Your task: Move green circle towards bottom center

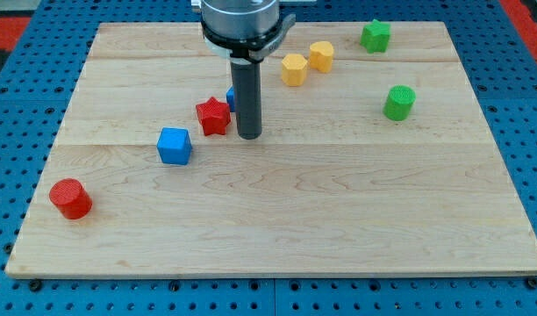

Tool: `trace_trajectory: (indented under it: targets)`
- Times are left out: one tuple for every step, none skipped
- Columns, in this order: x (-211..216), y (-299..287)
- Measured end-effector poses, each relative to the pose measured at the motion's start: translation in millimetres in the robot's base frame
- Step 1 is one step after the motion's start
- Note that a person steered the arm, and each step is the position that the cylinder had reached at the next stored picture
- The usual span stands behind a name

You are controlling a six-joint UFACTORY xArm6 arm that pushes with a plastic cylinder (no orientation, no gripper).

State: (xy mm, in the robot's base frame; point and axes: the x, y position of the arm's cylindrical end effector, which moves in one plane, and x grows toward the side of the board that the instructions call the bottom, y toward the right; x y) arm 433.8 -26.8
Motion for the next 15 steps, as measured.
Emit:
trace_trajectory:
  targets:
    - [-7.0, 57.8]
    - [-39.1, 100.8]
    - [-69.8, 175.6]
    - [-88.5, 243.4]
    - [-88.5, 284.3]
    - [-72.5, 322.1]
    - [-64.3, 258.6]
    - [-39.1, 187.5]
    - [-9.9, 137.5]
    - [18.8, 130.4]
    - [52.2, 131.7]
    - [65.1, 144.0]
    - [65.1, 176.2]
    - [65.1, 174.2]
    - [65.1, 170.9]
